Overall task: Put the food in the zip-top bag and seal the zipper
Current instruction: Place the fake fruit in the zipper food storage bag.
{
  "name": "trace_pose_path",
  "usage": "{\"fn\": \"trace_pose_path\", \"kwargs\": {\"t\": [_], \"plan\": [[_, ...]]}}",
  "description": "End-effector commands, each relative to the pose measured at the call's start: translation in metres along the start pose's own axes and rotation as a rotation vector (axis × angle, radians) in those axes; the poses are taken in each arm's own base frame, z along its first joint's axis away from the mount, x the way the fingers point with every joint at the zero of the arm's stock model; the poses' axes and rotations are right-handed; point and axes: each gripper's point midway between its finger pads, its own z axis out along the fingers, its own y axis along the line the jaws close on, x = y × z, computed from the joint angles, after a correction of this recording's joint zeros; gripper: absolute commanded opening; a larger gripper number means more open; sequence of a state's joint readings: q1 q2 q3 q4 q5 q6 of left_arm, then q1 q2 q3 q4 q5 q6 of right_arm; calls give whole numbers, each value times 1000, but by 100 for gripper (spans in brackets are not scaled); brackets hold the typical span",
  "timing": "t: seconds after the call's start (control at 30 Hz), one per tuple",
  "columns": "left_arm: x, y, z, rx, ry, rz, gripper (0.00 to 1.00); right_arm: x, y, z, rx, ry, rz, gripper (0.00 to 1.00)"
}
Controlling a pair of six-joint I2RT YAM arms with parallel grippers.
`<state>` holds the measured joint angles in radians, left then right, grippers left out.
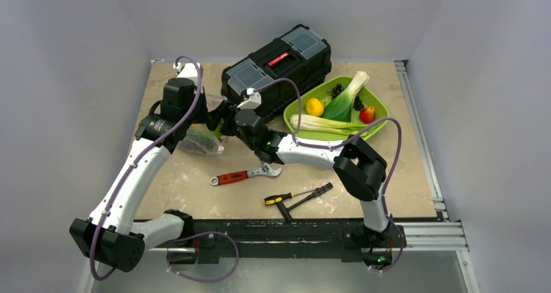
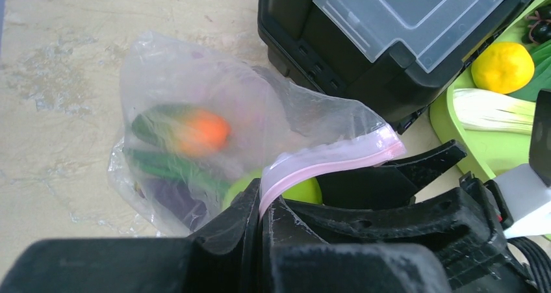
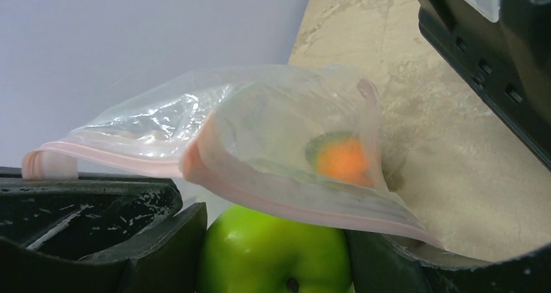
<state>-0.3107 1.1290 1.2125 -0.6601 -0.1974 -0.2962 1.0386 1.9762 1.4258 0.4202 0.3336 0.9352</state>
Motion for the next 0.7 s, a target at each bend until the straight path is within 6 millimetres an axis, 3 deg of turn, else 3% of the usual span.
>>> {"fn": "trace_pose_path", "kwargs": {"t": [0.0, 0.13, 0.47, 0.67], "plan": [[-16, -7, -8, 35, -69, -20, 0, -15, 15, 7, -7, -48, -4, 18], [-16, -7, -7, 35, -70, -22, 0, -13, 11, 10, 5, -52, -11, 27], [-15, -7, -6, 34, -67, -21, 0, -15, 3, 11, 47, -61, -46, 36], [-15, -7, -6, 34, -65, -21, 0, -19, 5, 8, 53, -61, -74, 54]]}}
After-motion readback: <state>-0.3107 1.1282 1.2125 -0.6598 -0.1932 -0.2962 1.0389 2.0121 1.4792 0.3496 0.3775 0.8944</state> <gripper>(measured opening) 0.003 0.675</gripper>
